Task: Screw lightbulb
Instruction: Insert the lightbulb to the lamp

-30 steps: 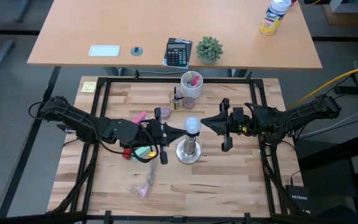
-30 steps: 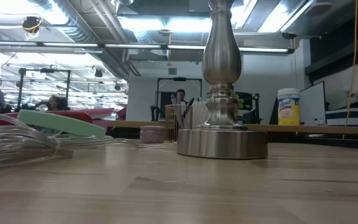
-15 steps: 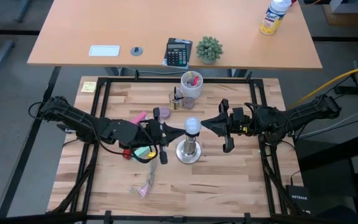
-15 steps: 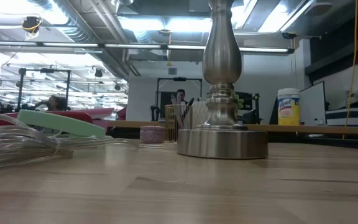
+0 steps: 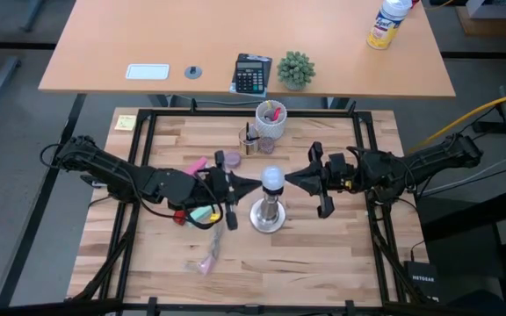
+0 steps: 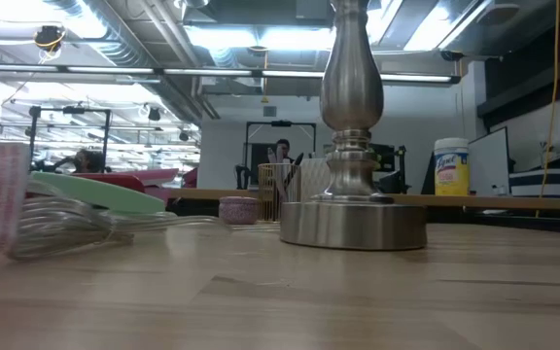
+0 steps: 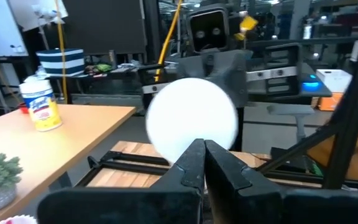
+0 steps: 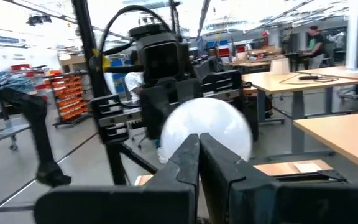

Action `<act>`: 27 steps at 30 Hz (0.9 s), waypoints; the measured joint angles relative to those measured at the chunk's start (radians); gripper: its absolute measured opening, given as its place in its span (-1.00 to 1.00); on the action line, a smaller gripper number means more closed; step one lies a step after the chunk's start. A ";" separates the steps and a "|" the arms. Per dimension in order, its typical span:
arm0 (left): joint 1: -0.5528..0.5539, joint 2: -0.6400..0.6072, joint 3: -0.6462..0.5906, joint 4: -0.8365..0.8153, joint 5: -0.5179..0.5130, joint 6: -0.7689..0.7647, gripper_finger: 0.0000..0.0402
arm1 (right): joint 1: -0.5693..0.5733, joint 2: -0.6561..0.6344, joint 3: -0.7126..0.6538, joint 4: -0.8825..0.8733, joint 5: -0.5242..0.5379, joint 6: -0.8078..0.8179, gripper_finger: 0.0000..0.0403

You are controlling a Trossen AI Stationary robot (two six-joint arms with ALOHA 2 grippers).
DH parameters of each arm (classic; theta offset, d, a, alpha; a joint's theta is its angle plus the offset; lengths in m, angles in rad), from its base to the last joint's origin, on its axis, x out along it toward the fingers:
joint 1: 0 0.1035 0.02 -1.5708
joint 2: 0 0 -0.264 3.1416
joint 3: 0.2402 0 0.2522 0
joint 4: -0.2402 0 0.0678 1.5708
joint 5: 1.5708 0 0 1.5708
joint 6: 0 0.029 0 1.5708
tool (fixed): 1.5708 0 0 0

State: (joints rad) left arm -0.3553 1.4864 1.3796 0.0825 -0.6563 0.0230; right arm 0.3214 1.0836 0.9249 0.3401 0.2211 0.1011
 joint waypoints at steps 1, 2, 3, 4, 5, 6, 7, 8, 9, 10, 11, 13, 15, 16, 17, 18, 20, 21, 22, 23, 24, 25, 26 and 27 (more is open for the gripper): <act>0.000 0.000 0.000 -0.001 -0.009 0.000 -0.99 | 0.000 0.000 0.000 0.000 -0.016 0.000 -0.93; 0.000 0.000 0.000 -0.001 -0.016 0.000 -0.99 | 0.001 0.000 0.000 0.000 -0.032 0.000 -0.93; 0.002 0.000 0.000 0.000 -0.020 0.000 -0.99 | 0.001 0.001 0.000 0.000 -0.045 0.000 -0.93; 0.003 0.001 0.000 0.004 -0.015 0.000 -0.99 | 0.002 0.003 0.000 0.001 -0.050 0.000 -0.93; 0.004 0.002 0.000 0.000 -0.012 0.000 -0.99 | 0.002 0.004 -0.001 -0.004 -0.056 0.000 -0.93; 0.004 0.004 -0.001 -0.003 -0.013 0.000 -0.99 | 0.001 0.004 -0.001 -0.004 -0.059 0.000 -0.93; 0.005 0.004 -0.002 -0.007 -0.013 0.000 -0.99 | 0.000 0.004 -0.002 -0.003 -0.066 0.000 -0.93; 0.005 0.004 -0.002 -0.008 -0.012 -0.001 -0.99 | 0.000 0.003 -0.002 -0.002 -0.067 0.000 -0.93; 0.006 0.003 -0.001 -0.009 -0.008 -0.009 -0.99 | 0.000 0.003 -0.001 0.000 -0.067 0.000 -0.93; 0.006 0.003 -0.001 -0.014 -0.008 -0.014 -0.99 | 0.000 0.003 -0.002 0.000 -0.066 0.000 -0.93; 0.005 0.003 -0.001 -0.021 -0.013 -0.019 -0.99 | 0.000 0.003 -0.001 -0.001 -0.066 0.000 -0.93; 0.000 0.003 -0.001 -0.030 -0.026 -0.019 -0.99 | 0.000 0.003 -0.001 0.000 -0.065 0.000 -0.93; -0.005 0.003 -0.001 -0.031 -0.050 -0.014 -0.99 | 0.000 0.002 -0.001 0.000 -0.064 0.000 -0.93; -0.010 0.003 -0.001 -0.033 -0.068 -0.010 -0.99 | 0.000 0.002 -0.002 0.000 -0.064 0.000 -0.93; -0.016 -0.001 -0.001 -0.039 -0.087 -0.005 -0.99 | 0.000 -0.001 -0.001 -0.001 -0.064 0.000 -0.93; -0.022 -0.003 -0.001 -0.046 -0.106 0.002 -0.99 | 0.000 -0.005 -0.001 -0.001 -0.064 0.000 -0.93; -0.033 -0.010 -0.001 -0.045 -0.133 0.005 -0.99 | 0.000 -0.016 -0.001 0.001 -0.071 0.000 -0.93; -0.040 -0.014 -0.001 -0.045 -0.141 0.010 -0.99 | 0.000 -0.023 -0.001 0.000 -0.076 -0.001 -0.93; -0.044 -0.020 -0.001 -0.045 -0.143 0.014 -0.99 | 0.000 -0.030 -0.001 0.001 -0.080 -0.001 -0.93; -0.047 -0.026 -0.001 -0.044 -0.144 0.018 -0.99 | 0.000 -0.038 -0.001 0.001 -0.082 -0.001 -0.93; -0.051 -0.031 -0.001 -0.041 -0.144 0.020 -0.99 | 0.000 -0.047 -0.001 0.001 -0.082 -0.001 -0.93; -0.054 -0.035 -0.001 -0.040 -0.145 0.025 -0.99 | 0.000 -0.054 -0.001 0.001 -0.082 -0.002 -0.93; -0.058 -0.039 -0.001 -0.040 -0.145 0.031 -0.99 | 0.000 -0.062 -0.001 0.001 -0.082 -0.005 -0.93; -0.061 -0.040 -0.001 -0.040 -0.145 0.035 -0.99 | 0.000 -0.069 -0.001 0.001 -0.074 -0.013 -0.93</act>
State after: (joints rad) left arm -0.4160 1.4460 1.3785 0.0422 -0.8009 0.0585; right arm 0.3214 1.0144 0.9237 0.3416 0.1468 0.0883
